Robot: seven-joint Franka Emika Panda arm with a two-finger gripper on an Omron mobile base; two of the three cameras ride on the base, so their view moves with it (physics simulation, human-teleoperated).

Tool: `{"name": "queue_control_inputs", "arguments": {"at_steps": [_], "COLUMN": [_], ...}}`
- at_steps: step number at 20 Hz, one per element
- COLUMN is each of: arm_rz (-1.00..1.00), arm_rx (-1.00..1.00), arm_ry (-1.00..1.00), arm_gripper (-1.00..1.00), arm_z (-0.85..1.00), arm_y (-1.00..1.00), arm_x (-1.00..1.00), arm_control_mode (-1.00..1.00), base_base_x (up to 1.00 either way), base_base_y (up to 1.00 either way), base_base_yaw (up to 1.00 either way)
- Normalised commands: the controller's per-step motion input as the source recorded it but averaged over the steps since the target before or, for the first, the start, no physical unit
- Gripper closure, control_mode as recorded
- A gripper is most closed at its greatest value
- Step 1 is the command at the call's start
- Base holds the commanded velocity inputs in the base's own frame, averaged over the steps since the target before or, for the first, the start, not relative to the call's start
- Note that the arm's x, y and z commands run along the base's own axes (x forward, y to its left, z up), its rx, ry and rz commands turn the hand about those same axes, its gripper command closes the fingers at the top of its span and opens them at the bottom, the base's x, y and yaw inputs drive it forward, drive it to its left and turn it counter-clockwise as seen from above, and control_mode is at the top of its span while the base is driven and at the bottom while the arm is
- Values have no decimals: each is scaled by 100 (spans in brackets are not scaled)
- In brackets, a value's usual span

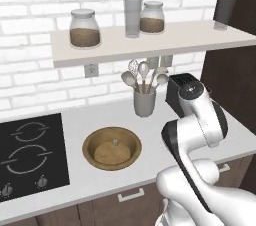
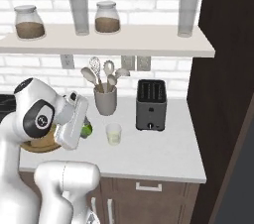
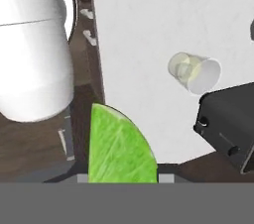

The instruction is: Grab a lemon wedge from the fridge and one ice cube from the ice bowl, and put them in the glass of lemonade.

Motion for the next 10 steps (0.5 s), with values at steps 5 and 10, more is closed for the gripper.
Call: {"name": "queue_control_inputs", "arguments": {"at_steps": [5,10], "arm_rz": [33,28], "arm_rx": [-40,-41], "arm_ry": [37,44], "arm_gripper": [100,100], "arm_z": [-12,-11], "arm_y": [0,0], "arm_x": [33,38], "arm_control_mode": [-100,-100], "base_base_x": [0,0], "base_base_y": [0,0], "base_base_yaw": [0,0]}}
